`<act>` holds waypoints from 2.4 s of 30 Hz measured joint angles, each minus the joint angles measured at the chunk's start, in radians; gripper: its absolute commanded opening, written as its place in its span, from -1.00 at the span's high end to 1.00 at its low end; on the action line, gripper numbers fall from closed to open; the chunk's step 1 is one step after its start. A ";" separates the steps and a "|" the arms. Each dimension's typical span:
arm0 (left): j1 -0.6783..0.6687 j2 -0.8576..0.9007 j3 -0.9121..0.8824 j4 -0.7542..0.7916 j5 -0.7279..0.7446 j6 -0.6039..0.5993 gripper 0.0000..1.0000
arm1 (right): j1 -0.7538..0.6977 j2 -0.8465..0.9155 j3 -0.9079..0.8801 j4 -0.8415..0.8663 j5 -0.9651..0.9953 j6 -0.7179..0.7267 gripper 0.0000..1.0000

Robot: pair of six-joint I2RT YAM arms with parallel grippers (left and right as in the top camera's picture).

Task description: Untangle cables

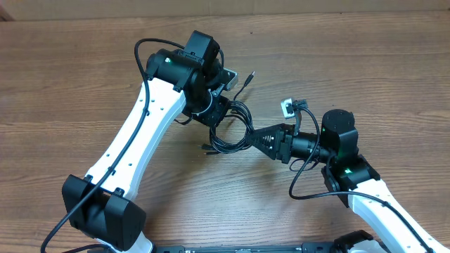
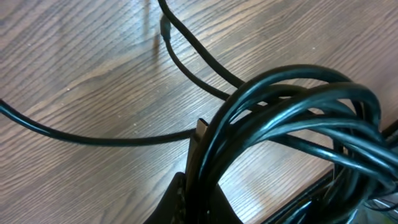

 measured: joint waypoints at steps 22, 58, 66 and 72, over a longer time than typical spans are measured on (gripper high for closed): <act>0.008 0.000 0.000 0.132 -0.090 -0.288 0.92 | 0.088 0.000 0.000 0.020 0.050 0.056 0.92; 0.077 -0.004 0.000 0.161 -0.309 -0.121 0.91 | -0.164 -0.030 0.009 0.198 0.148 0.029 -0.04; 0.069 -0.004 0.000 0.165 -0.149 0.088 0.92 | 0.033 -0.028 0.008 0.232 0.309 0.011 -0.06; 0.026 -0.004 0.000 0.168 -0.155 0.102 0.92 | 0.155 -0.017 0.015 0.203 0.473 -0.019 0.07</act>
